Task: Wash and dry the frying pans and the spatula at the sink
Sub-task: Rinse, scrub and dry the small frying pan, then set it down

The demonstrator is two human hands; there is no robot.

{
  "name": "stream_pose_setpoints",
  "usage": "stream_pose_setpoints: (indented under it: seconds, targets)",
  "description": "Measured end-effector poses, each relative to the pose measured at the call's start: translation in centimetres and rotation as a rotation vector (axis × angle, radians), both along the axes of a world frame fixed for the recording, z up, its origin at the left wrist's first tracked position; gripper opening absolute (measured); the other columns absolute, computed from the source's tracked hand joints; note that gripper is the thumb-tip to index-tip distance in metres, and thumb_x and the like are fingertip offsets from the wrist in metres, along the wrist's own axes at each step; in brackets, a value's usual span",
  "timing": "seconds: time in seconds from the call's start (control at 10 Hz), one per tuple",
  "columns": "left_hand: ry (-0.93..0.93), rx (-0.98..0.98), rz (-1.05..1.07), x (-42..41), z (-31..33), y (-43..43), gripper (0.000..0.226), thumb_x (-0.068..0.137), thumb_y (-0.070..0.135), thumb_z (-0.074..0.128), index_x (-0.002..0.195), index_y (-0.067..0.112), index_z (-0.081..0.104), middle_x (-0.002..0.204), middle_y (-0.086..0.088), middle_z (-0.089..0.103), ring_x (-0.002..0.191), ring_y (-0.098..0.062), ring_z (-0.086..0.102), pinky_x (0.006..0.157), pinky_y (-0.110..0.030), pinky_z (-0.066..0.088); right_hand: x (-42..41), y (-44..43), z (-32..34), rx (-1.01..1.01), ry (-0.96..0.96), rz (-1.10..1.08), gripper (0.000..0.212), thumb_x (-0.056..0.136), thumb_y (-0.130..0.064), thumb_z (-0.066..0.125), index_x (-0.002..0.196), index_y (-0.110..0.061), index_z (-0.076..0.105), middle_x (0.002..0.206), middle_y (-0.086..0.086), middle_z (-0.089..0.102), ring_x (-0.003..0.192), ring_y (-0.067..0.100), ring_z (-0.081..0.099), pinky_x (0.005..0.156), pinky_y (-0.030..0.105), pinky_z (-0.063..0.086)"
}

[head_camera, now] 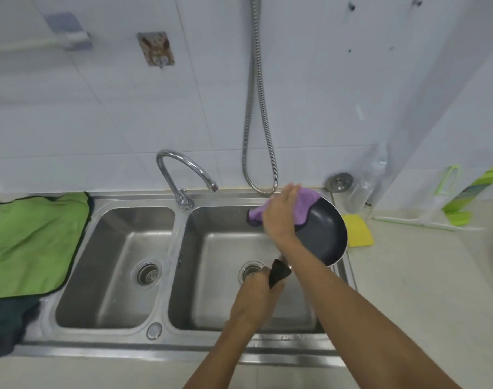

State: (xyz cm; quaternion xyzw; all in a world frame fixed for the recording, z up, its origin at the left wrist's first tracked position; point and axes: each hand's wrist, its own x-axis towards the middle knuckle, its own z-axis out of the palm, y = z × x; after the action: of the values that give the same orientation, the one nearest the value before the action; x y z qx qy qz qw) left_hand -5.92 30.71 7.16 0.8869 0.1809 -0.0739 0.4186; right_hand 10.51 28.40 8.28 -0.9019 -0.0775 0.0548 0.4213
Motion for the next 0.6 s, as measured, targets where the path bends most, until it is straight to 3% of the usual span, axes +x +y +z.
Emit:
stream_pose_setpoints:
  seconds: [0.1, 0.2, 0.3, 0.4, 0.5, 0.6]
  targets:
    - [-0.007, -0.009, 0.054, 0.6, -0.4, -0.2, 0.018, 0.097, 0.034, 0.063, 0.096, 0.016, 0.064, 0.084, 0.001, 0.066, 0.065, -0.01, 0.058, 0.058, -0.021, 0.042, 3.1, -3.4, 0.1, 0.033, 0.051, -0.089, 0.064, 0.101, 0.001, 0.038, 0.158, 0.002, 0.01, 0.165, 0.023, 0.016, 0.151, 0.04, 0.021, 0.121, 0.049, 0.023]
    - [-0.01, -0.037, 0.139, 1.3, -1.1, 1.0, 0.021, 0.095, 0.037, 0.065, 0.085, 0.019, 0.06, 0.075, 0.004, 0.06, 0.058, -0.007, 0.051, 0.052, -0.017, 0.036, 1.7, -7.6, -1.9, -0.299, 0.017, 0.249, 0.061, 0.102, -0.002, 0.04, 0.159, -0.008, 0.021, 0.165, 0.017, 0.024, 0.149, 0.036, 0.031, 0.116, 0.045, 0.032]
    - [-0.002, -0.035, 0.112, 1.1, -1.7, 1.7, 0.022, 0.095, 0.041, 0.064, 0.089, 0.02, 0.061, 0.072, 0.007, 0.058, 0.056, -0.005, 0.048, 0.052, -0.018, 0.036, -0.7, -9.1, -1.9, -0.466, 0.019, 0.564, 0.055, 0.1, -0.006, 0.046, 0.154, -0.006, 0.035, 0.154, 0.014, 0.043, 0.139, 0.029, 0.045, 0.121, 0.042, 0.033]
    - [-0.012, -0.017, 0.071, -0.3, -1.9, 0.8, 0.02, 0.098, 0.041, 0.062, 0.103, 0.023, 0.064, 0.075, 0.008, 0.064, 0.059, -0.003, 0.055, 0.054, -0.014, 0.038, -3.1, -6.8, -1.5, -0.324, -0.139, 0.826, 0.058, 0.11, -0.036, 0.034, 0.163, -0.018, 0.017, 0.164, -0.01, 0.025, 0.151, 0.009, 0.024, 0.125, 0.032, 0.009]
    - [-0.035, -0.006, 0.099, -0.4, -1.8, 0.0, 0.02, 0.098, 0.042, 0.062, 0.104, 0.023, 0.064, 0.078, 0.006, 0.066, 0.063, -0.005, 0.058, 0.057, -0.019, 0.042, -0.5, -5.4, -1.2, -0.404, -0.142, 0.664, 0.067, 0.108, -0.052, 0.024, 0.163, -0.022, 0.001, 0.169, -0.01, 0.001, 0.157, 0.015, -0.001, 0.126, 0.044, 0.001]
    - [-0.048, -0.082, 0.179, -0.2, -1.3, 1.0, 0.018, 0.094, 0.044, 0.065, 0.092, 0.026, 0.064, 0.068, 0.01, 0.059, 0.058, -0.012, 0.053, 0.062, -0.032, 0.048, 4.1, -7.3, -1.5, -0.759, -0.161, 0.467, 0.063, 0.107, -0.039, 0.03, 0.163, -0.024, 0.003, 0.172, 0.0, -0.002, 0.158, 0.029, 0.0, 0.126, 0.055, 0.01]
